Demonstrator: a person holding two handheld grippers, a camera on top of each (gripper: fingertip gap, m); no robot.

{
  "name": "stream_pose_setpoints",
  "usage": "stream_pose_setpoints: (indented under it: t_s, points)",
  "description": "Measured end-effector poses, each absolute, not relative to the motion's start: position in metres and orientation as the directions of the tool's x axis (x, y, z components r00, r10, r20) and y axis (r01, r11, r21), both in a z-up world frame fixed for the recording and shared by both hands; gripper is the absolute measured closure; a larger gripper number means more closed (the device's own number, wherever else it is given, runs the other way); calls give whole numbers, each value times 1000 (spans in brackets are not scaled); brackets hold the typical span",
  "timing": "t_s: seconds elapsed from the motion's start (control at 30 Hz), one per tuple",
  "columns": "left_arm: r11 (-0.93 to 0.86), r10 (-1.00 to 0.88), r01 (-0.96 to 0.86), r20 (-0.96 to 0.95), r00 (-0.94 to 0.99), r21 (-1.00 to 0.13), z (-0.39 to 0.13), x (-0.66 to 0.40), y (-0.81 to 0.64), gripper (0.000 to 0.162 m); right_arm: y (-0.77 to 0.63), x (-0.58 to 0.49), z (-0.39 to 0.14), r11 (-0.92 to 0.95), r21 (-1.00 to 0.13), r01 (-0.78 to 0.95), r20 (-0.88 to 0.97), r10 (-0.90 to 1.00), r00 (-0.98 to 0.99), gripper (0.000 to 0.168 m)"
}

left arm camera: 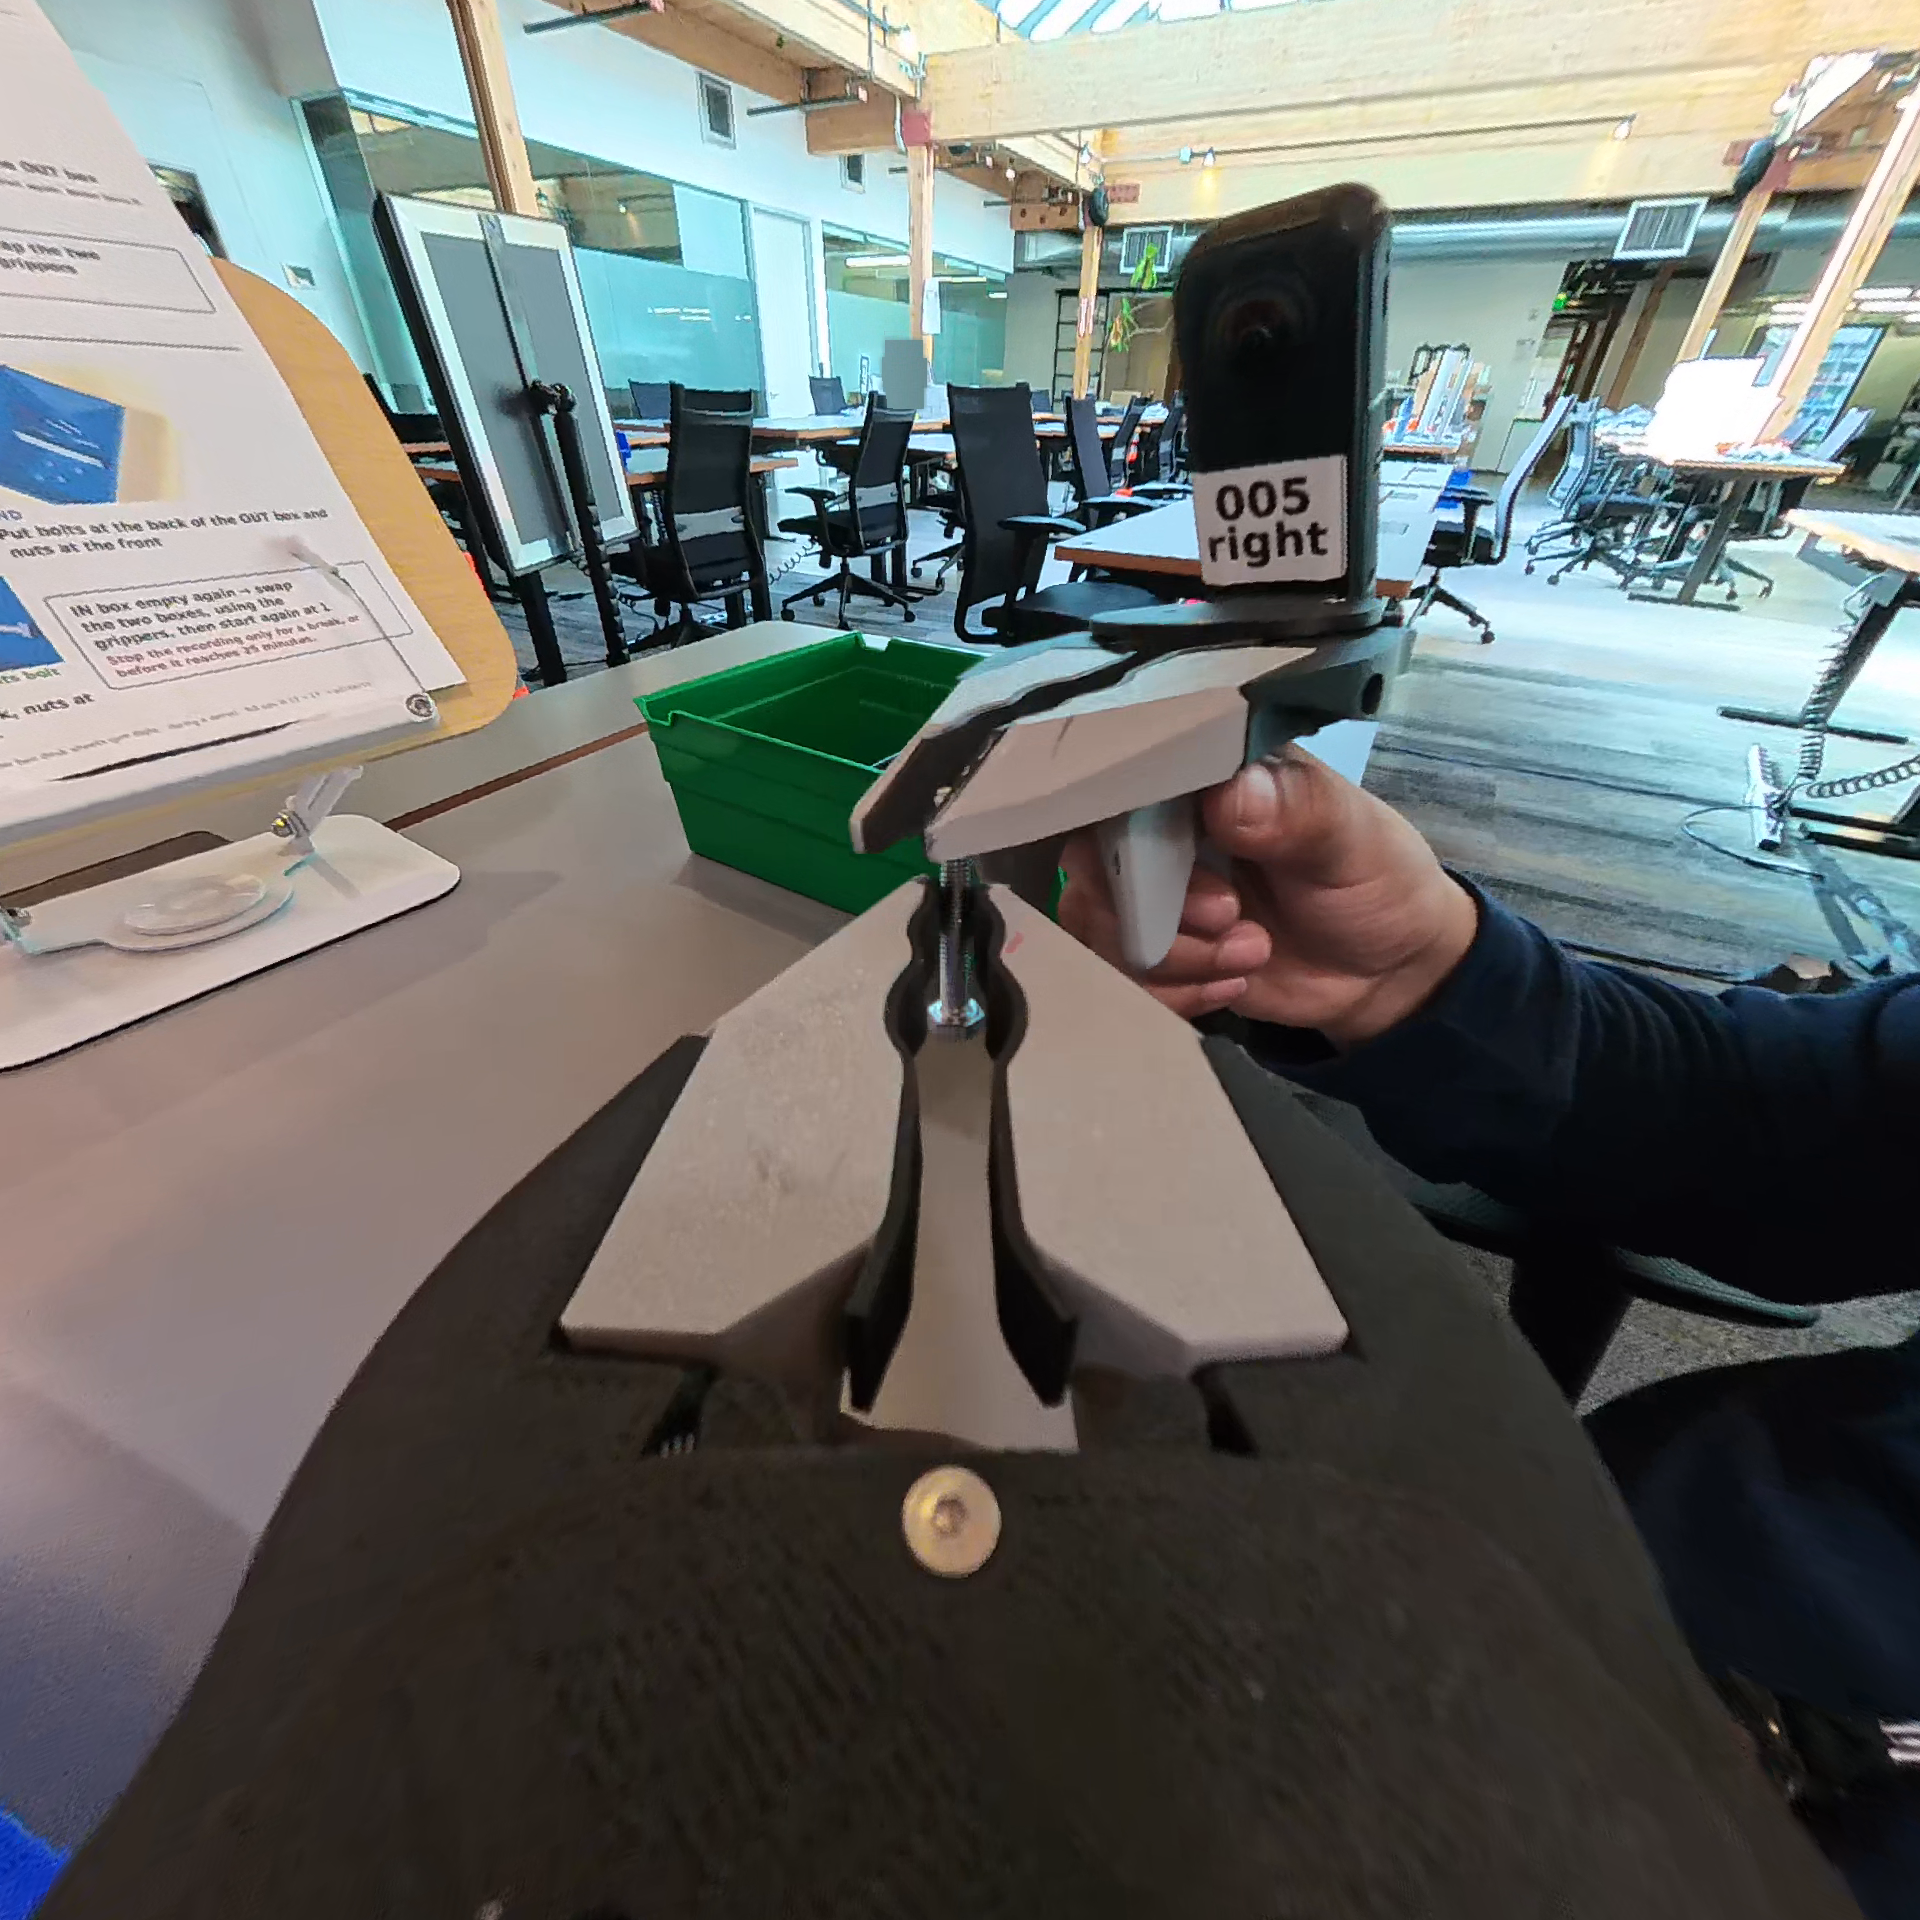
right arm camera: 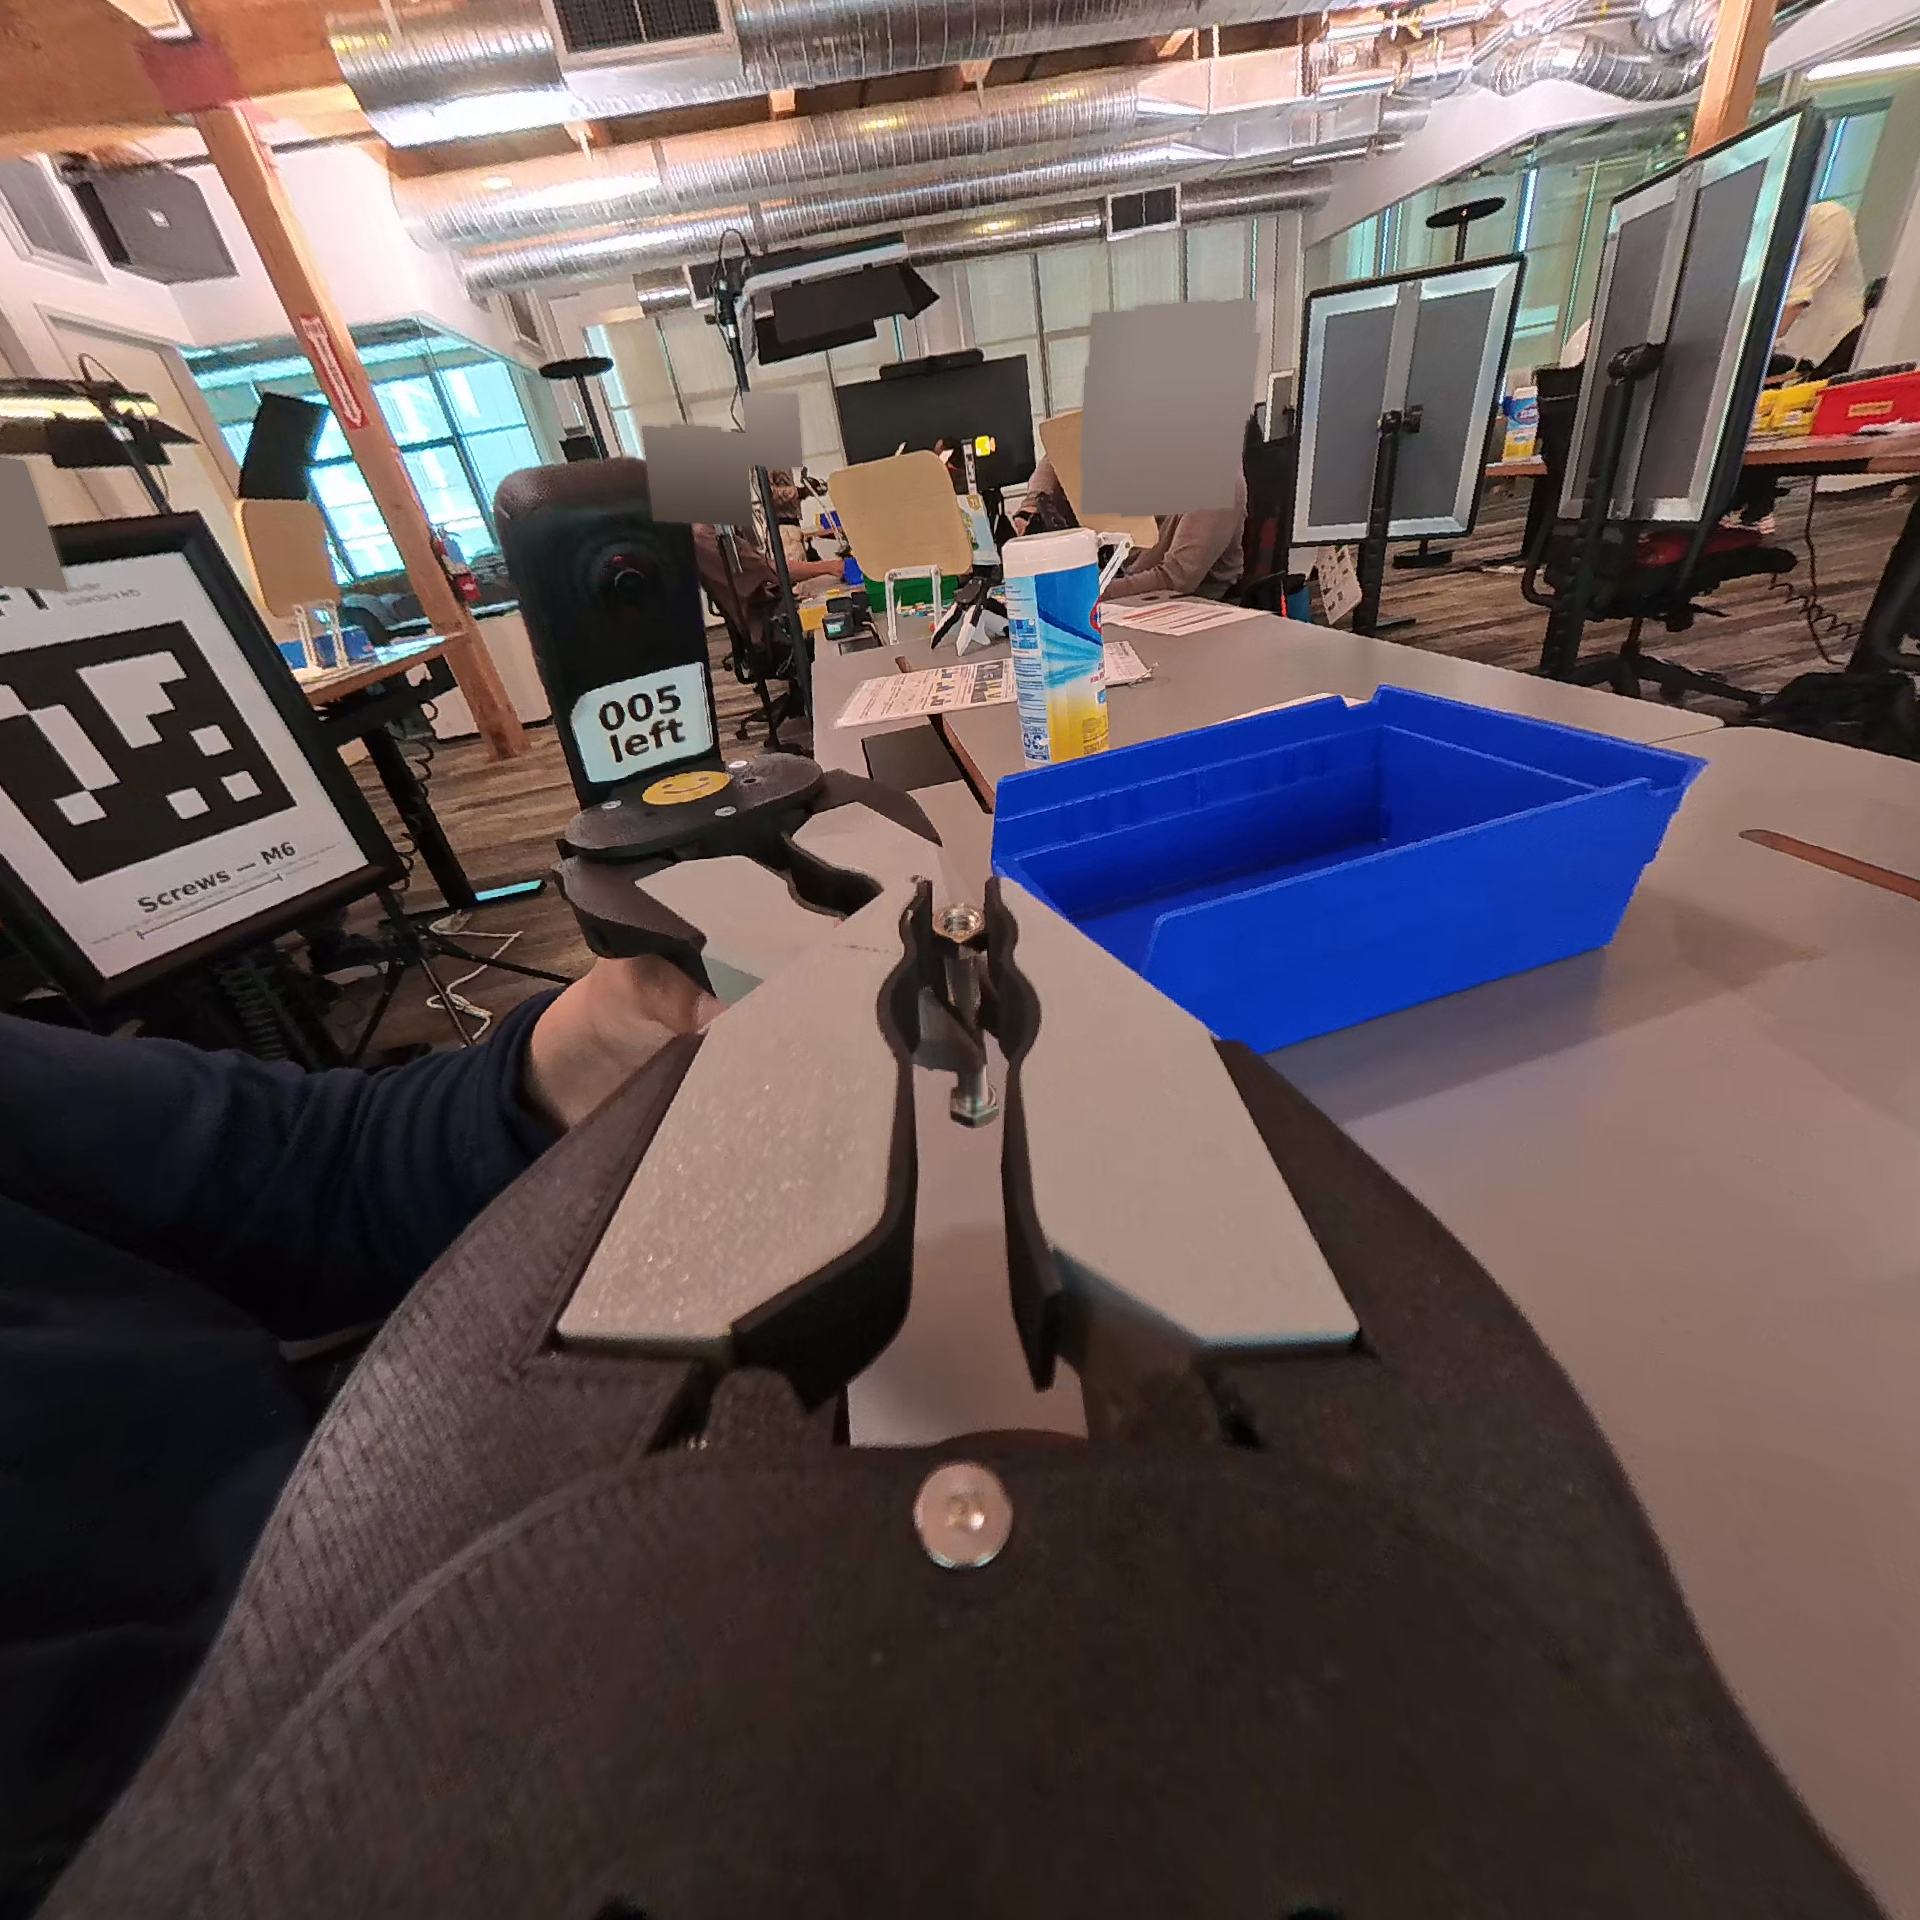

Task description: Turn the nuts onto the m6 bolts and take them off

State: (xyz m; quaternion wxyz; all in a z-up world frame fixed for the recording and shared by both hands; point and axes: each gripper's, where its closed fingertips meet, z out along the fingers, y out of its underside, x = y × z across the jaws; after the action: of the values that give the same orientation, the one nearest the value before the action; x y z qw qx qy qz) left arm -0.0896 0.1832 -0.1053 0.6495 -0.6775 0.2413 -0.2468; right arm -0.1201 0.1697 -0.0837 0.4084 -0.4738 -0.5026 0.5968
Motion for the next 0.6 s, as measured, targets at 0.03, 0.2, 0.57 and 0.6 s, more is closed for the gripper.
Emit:
stream_pose_setpoints:
  t_s: [0.03, 0.2, 0.57, 0.6]
  points:
    - [-39, -646, -11, 17, 763, -999, -105, -90, 183, 159, 169, -120, -84, -160, -987, -12, -154, 963, -219, 162]
    - [-37, -648, 2, 25, 761, -999, -104, -89, 182, 159, 169, -119, -83, -165, -986, -14, -158, 961, -226, 162]
    - [-28, -659, 26, 38, 751, -999, -101, -88, 181, 159, 165, -120, -84, -163, -987, -7, -157, 960, -233, 162]
    - [-28, -659, 27, 39, 751, -999, -101, -88, 181, 159, 165, -120, -84, -164, -987, -7, -157, 959, -234, 162]
